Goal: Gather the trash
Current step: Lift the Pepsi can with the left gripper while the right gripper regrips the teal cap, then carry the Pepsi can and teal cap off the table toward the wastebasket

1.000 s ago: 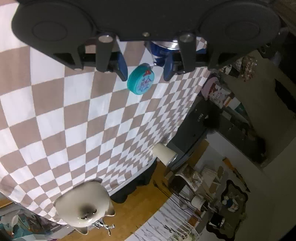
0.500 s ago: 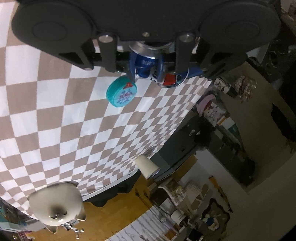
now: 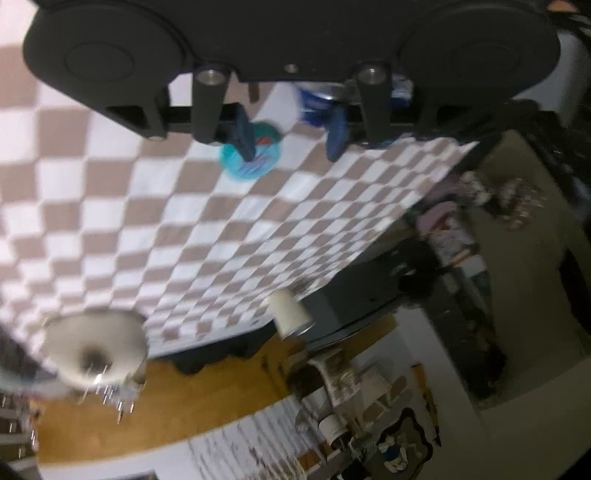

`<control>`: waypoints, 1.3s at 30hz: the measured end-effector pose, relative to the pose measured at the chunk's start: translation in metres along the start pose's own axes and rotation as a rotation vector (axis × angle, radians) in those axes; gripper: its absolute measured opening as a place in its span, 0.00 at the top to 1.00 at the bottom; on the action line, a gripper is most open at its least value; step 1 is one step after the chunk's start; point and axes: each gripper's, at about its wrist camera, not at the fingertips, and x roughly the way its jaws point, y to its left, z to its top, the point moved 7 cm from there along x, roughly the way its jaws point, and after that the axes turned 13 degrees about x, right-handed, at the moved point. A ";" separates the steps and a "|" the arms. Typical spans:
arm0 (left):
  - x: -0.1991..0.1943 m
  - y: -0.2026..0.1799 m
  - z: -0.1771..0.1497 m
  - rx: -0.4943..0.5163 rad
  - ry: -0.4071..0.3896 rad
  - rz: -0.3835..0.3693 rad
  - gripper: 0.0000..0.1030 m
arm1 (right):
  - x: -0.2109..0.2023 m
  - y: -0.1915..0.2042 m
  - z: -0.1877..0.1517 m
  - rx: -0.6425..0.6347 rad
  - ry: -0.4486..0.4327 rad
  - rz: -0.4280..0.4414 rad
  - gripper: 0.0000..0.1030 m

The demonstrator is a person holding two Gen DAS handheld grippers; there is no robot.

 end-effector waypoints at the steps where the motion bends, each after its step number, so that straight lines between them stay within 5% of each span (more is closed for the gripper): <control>1: -0.002 0.004 0.000 -0.014 0.002 0.014 0.17 | 0.002 0.000 0.001 -0.028 -0.005 -0.028 0.49; 6: -0.005 0.032 -0.007 -0.105 0.046 0.101 0.17 | 0.028 0.002 -0.002 -0.156 0.019 -0.143 0.32; 11: -0.005 0.053 -0.016 -0.165 0.087 0.159 0.17 | 0.056 0.010 -0.012 -0.267 0.062 -0.199 0.31; 14: -0.005 0.054 -0.018 -0.165 0.098 0.169 0.17 | 0.067 0.014 -0.017 -0.315 0.085 -0.230 0.36; 16: -0.004 0.056 -0.017 -0.172 0.100 0.176 0.17 | 0.067 0.017 -0.017 -0.321 0.079 -0.229 0.51; 18: -0.006 0.059 -0.017 -0.181 0.099 0.187 0.17 | 0.063 0.017 -0.017 -0.305 0.079 -0.222 0.52; 27: -0.014 0.056 -0.011 -0.187 0.115 0.230 0.17 | 0.003 0.014 -0.029 -0.306 0.030 -0.235 0.53; 39: -0.053 -0.015 -0.017 -0.227 0.107 0.269 0.17 | -0.099 0.005 -0.051 -0.260 -0.010 -0.203 0.53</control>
